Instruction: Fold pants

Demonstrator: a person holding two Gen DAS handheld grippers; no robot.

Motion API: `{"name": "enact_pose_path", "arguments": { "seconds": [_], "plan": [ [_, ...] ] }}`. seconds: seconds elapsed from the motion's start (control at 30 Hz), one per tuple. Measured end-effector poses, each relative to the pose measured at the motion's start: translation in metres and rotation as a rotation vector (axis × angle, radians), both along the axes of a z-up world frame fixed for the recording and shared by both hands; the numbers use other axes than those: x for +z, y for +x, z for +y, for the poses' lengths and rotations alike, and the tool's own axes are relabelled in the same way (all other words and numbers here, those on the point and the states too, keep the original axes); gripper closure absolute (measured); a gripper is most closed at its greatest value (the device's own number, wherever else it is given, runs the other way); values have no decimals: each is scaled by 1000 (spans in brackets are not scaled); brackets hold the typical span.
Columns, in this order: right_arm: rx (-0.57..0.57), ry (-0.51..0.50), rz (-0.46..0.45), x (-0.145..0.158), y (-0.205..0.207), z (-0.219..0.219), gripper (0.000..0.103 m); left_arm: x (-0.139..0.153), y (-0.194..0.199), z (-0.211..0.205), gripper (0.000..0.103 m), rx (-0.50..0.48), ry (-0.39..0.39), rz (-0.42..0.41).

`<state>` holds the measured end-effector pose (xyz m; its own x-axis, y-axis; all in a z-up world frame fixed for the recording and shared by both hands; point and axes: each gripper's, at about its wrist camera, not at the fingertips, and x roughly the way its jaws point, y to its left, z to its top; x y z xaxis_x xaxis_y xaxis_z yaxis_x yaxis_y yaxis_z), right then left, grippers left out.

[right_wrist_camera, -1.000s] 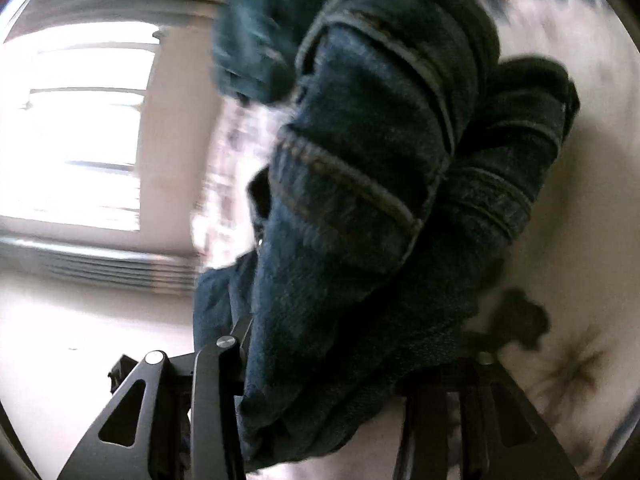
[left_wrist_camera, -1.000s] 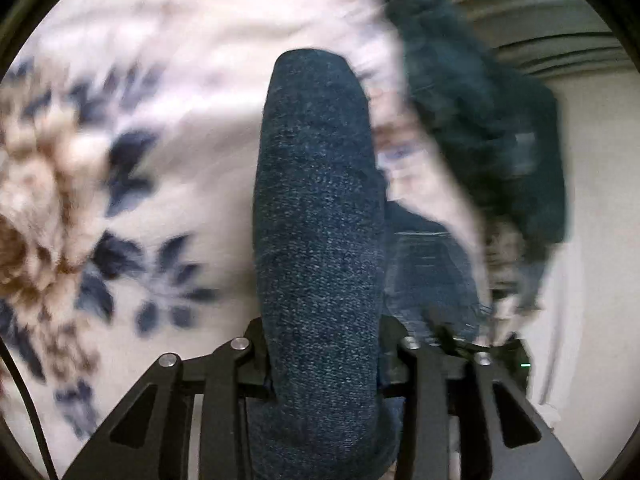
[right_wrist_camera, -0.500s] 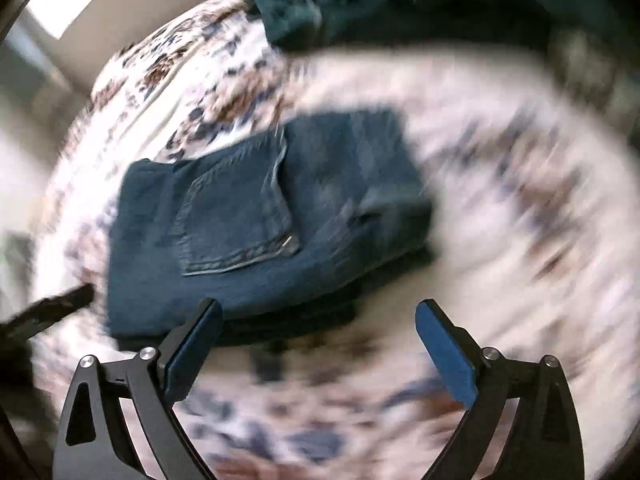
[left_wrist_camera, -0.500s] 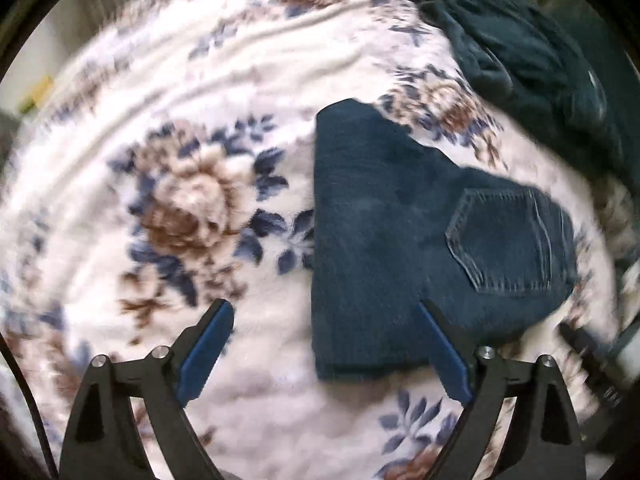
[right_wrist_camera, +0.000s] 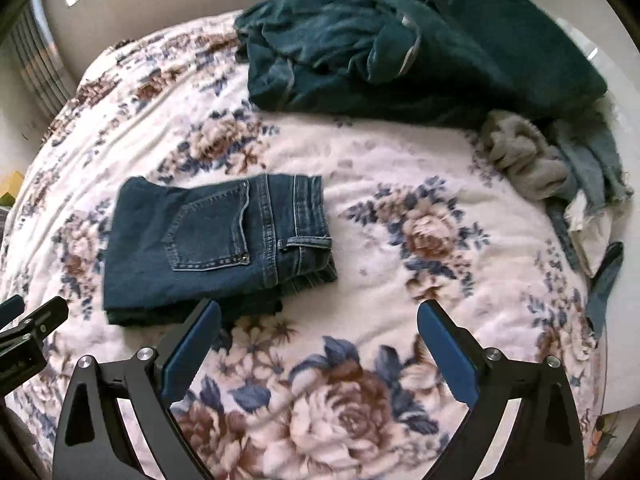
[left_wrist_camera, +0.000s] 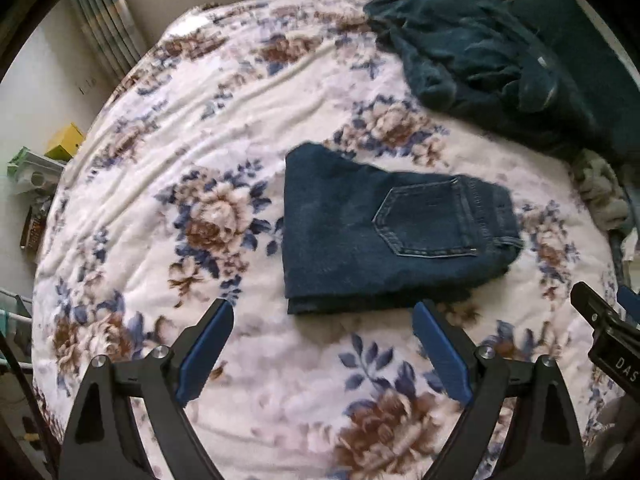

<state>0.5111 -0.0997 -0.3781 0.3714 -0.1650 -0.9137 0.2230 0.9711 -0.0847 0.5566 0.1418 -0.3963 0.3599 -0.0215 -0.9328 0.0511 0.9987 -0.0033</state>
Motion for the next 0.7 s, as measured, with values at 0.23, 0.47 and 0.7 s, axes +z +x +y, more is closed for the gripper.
{"name": "enact_pose_path", "arguments": {
  "seconds": [0.23,0.47,0.7],
  "plan": [
    [9,-23,-118,106,-78,3,3,94,-62,3,11,-6,-13,-113],
    [16,-30,-209,211,-168,10,3,185,-137,3,11,-7,-5,-211],
    [37,-16,-273,306,-255,12,3,264,-217,2,11,-2,-4,-271]
  ]
}}
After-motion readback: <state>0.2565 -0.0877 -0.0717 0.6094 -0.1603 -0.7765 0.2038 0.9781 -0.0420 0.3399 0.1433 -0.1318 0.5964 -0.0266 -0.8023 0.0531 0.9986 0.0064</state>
